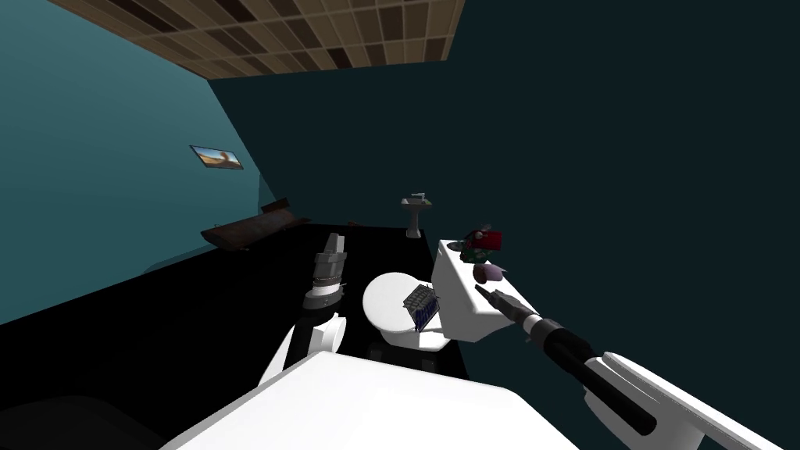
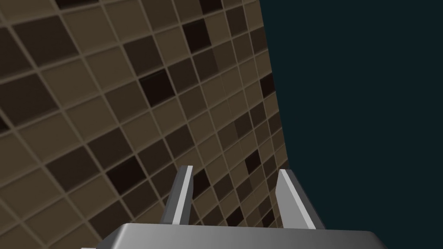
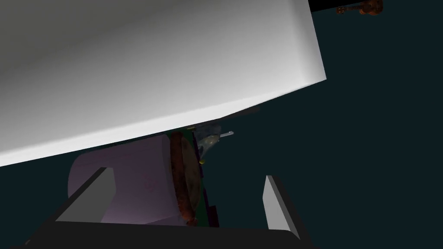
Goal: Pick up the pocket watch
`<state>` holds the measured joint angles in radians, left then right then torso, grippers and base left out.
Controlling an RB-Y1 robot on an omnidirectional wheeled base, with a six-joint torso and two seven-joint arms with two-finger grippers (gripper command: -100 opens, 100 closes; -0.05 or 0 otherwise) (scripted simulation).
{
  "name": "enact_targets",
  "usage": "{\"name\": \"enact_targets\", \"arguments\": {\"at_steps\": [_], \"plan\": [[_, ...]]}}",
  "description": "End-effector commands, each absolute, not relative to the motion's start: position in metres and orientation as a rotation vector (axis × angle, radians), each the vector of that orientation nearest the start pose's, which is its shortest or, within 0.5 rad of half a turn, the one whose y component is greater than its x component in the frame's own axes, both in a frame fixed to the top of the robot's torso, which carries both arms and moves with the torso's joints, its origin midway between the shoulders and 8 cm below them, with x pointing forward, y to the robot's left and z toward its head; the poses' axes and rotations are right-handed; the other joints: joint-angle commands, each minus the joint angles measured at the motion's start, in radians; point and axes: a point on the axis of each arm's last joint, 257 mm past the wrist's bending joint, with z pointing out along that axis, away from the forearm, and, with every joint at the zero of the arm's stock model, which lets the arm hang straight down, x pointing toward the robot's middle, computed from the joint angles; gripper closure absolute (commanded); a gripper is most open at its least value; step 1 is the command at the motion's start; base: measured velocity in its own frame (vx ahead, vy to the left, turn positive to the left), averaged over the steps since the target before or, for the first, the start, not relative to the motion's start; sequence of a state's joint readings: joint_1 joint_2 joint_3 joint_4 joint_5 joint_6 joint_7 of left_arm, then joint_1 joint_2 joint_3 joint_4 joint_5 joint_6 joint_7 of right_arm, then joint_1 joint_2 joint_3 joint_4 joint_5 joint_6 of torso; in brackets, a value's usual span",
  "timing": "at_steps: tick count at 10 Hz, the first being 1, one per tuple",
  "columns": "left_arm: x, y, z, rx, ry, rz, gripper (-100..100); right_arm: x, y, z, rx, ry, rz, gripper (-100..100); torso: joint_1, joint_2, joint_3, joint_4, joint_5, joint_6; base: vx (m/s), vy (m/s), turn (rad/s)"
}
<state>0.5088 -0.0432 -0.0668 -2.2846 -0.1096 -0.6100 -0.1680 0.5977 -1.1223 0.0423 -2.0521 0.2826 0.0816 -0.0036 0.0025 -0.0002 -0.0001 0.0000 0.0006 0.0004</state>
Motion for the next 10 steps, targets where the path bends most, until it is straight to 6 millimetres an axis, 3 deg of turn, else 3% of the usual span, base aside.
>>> {"name": "enact_targets", "arguments": {"at_steps": [1, 6, 9, 10], "plan": [[0.327, 0.245, 0.044, -0.481, 0.601, -1.163, 0, 0.381, -0.390, -0.229, 0.101, 1.981, 0.291, -100, 0.000, 0.000, 0.000, 0.000, 0.000, 0.000, 0.009, 0.028, 0.027], [0.327, 0.245, 0.044, -0.481, 0.601, -1.163, 0, 0.381, -0.431, -0.234, -0.006, 2.063, 0.111, -100, 0.000, -0.001, 0.000, 0.000, 0.000, 0.000, 0.015, 0.038, 0.077], [0.327, 0.245, 0.044, -0.481, 0.601, -1.163, 0, 0.381, -0.436, -0.234, -0.022, 2.072, 0.086, -100, -0.001, 0.000, 0.000, 0.000, 0.000, 0.000, 0.007, 0.020, 0.029], [0.327, 0.245, 0.044, -0.481, 0.601, -1.163, 0, 0.381, -0.437, -0.234, -0.022, 2.072, 0.083, 0, -0.002, 0.001, 0.000, 0.000, -0.001, 0.001, 0.000, 0.000, 0.000]]}}
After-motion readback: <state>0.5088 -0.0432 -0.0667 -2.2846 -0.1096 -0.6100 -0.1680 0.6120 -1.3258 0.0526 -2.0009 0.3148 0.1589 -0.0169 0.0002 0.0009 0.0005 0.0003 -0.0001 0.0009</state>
